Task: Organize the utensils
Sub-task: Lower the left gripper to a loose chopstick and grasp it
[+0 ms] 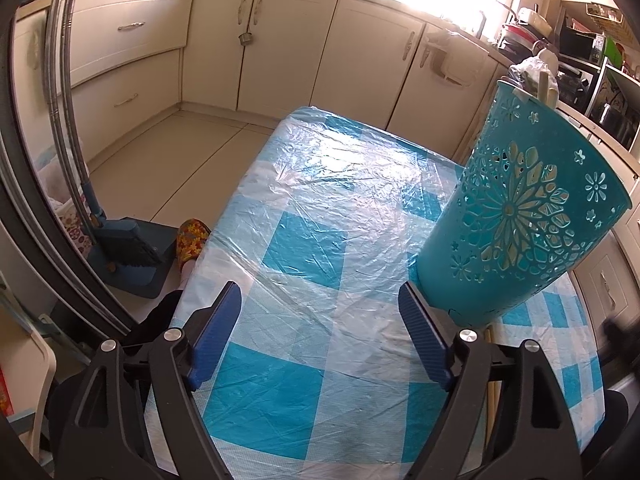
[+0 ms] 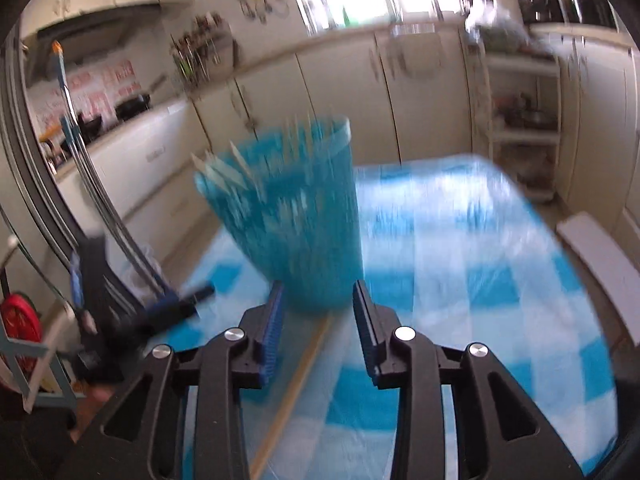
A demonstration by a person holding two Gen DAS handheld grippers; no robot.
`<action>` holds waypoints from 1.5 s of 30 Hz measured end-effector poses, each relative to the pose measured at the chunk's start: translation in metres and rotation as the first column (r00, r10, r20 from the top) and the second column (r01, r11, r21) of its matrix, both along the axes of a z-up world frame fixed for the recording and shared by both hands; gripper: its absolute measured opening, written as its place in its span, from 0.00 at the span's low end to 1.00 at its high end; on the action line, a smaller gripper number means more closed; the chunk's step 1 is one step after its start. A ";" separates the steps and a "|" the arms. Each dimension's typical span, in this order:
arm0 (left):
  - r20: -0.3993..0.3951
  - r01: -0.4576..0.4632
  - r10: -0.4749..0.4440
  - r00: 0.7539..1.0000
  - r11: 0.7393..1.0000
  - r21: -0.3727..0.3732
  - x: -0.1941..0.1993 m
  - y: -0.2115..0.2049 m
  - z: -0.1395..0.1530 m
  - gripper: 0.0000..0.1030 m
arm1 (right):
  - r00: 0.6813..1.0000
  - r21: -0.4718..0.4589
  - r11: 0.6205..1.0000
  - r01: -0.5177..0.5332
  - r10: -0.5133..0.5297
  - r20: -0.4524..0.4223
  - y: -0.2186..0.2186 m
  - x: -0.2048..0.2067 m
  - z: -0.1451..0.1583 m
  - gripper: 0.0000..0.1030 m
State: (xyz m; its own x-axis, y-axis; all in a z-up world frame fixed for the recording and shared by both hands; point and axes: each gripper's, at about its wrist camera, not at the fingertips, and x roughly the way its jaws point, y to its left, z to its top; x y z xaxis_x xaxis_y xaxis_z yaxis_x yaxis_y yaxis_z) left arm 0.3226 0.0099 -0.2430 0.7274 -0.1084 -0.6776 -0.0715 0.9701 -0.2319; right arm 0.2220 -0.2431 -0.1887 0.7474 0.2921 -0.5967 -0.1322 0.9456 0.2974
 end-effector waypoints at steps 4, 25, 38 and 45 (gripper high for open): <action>-0.002 -0.002 0.002 1.000 1.000 -0.002 0.000 0.000 0.000 0.76 | 0.996 -0.027 0.999 -0.026 0.023 -0.083 0.013 0.012 -0.025 0.34; -0.003 0.004 -0.004 1.000 1.000 -0.002 0.001 0.001 -0.001 0.78 | 0.988 -0.142 0.988 -0.060 0.039 -0.149 0.038 0.026 -0.048 0.30; 0.009 0.039 -0.039 0.999 0.999 0.013 -0.001 -0.008 -0.001 0.79 | 0.981 -0.263 0.951 -0.161 0.126 -0.145 0.028 0.013 -0.049 0.13; -0.023 0.289 -0.288 0.957 0.953 0.095 -0.029 -0.071 0.004 0.79 | 0.986 -0.133 0.984 -0.119 0.101 -0.129 -0.005 -0.001 -0.054 0.10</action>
